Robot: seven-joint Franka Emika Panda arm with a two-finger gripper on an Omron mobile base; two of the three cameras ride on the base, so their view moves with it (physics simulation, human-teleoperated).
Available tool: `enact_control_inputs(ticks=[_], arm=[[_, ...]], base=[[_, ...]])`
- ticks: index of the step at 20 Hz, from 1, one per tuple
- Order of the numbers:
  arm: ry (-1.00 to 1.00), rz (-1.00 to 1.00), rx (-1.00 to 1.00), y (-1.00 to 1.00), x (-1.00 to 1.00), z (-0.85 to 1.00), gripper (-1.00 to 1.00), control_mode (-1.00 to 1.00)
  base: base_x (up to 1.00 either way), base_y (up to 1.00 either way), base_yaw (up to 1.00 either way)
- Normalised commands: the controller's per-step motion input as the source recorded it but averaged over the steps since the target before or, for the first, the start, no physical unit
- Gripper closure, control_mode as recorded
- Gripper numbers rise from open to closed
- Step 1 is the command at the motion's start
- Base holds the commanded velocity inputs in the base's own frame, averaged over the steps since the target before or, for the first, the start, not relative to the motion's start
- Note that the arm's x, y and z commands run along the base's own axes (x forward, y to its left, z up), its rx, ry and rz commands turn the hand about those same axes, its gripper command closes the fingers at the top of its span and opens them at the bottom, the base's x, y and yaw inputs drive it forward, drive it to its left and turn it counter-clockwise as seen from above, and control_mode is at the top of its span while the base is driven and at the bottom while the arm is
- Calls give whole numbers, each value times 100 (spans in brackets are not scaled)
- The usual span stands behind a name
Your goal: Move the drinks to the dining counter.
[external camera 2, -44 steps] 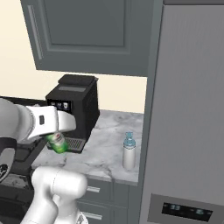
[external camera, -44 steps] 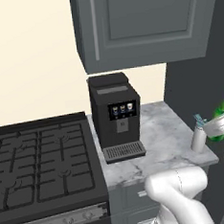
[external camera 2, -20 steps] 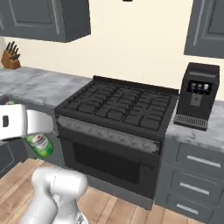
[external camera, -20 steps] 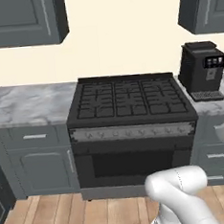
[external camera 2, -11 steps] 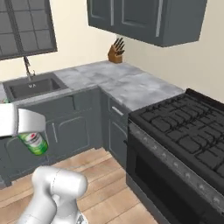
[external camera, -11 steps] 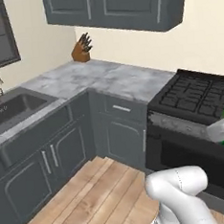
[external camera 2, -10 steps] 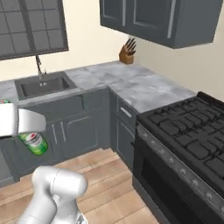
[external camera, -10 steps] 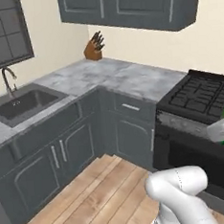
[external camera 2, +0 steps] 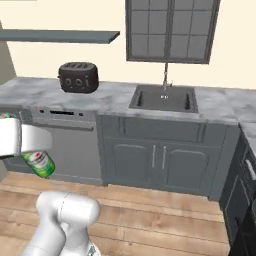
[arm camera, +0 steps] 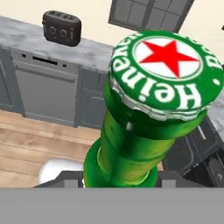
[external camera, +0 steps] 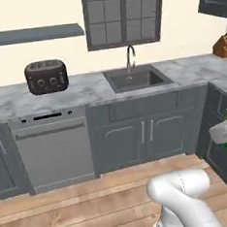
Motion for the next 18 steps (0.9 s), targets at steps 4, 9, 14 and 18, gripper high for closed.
enact_control_inputs(ticks=[4,9,14,18], arm=[[0,0,0,0,0,0,100,100],[0,0,0,0,0,0,100,100],[0,0,0,0,0,0,100,100],[0,0,0,0,0,0,100,100]], base=[[0,0,100],[0,0,100],[0,0,100],[0,0,100]])
